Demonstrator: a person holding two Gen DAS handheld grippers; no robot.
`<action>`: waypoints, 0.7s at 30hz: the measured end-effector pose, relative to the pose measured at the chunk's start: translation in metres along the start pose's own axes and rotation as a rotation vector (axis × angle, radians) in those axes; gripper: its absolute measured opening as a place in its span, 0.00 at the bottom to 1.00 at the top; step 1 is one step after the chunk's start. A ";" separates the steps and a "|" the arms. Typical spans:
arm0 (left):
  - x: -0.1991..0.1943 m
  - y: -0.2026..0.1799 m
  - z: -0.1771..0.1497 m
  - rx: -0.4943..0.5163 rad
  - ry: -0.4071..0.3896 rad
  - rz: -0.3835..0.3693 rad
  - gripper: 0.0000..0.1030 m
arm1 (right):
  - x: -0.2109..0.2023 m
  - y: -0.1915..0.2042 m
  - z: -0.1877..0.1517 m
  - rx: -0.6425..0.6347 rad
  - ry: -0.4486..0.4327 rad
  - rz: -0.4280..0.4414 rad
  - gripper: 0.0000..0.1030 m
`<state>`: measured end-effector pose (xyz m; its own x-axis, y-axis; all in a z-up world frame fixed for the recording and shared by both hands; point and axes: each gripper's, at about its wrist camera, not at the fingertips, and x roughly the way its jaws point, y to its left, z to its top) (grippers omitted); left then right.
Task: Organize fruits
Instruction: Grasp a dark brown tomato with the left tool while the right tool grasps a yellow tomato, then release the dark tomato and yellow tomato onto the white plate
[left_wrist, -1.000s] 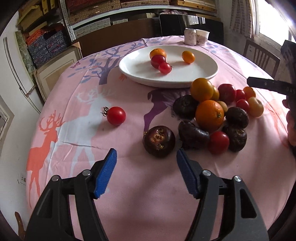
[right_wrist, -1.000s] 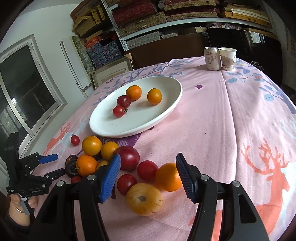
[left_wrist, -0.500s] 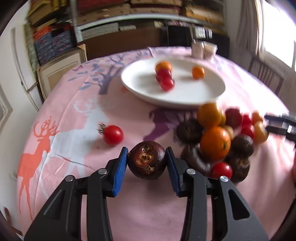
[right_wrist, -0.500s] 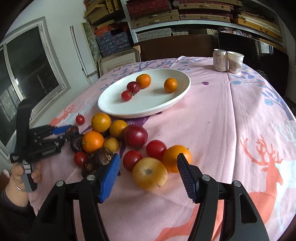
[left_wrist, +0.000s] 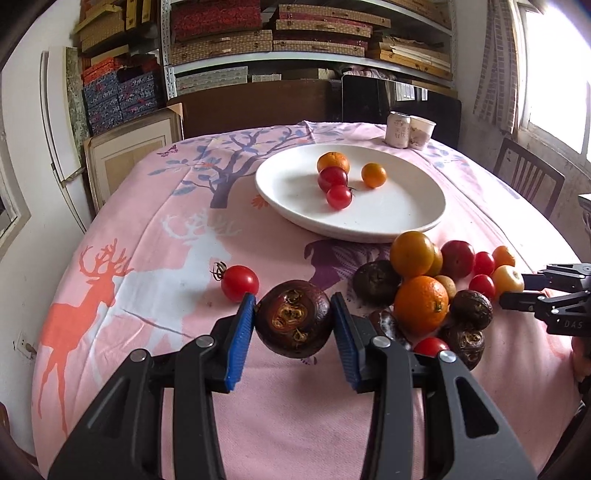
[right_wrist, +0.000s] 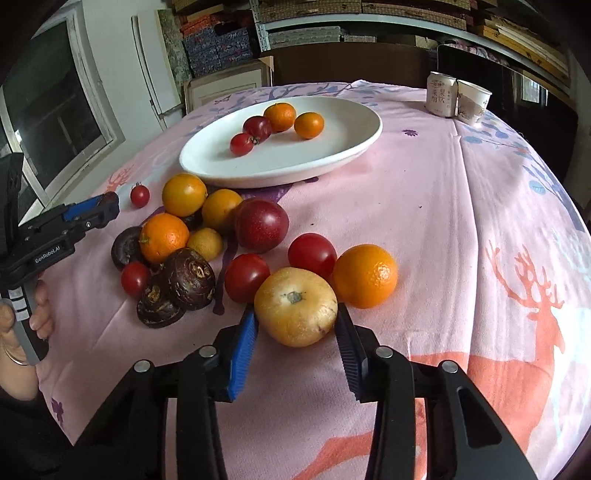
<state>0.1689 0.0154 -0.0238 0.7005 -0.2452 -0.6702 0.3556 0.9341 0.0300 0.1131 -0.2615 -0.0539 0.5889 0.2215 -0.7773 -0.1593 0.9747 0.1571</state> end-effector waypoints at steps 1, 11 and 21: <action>0.001 0.001 0.000 -0.007 0.004 -0.003 0.40 | -0.003 -0.001 0.000 0.003 -0.017 0.009 0.41; 0.001 0.005 -0.001 -0.021 0.009 -0.009 0.40 | -0.023 -0.004 -0.003 0.014 -0.105 0.066 0.41; 0.015 -0.027 0.066 0.029 -0.020 -0.076 0.40 | -0.035 -0.014 0.071 0.065 -0.198 0.096 0.41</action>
<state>0.2110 -0.0308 0.0143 0.6827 -0.3208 -0.6565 0.4261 0.9047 0.0010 0.1509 -0.2807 0.0139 0.7185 0.3093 -0.6230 -0.1745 0.9472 0.2691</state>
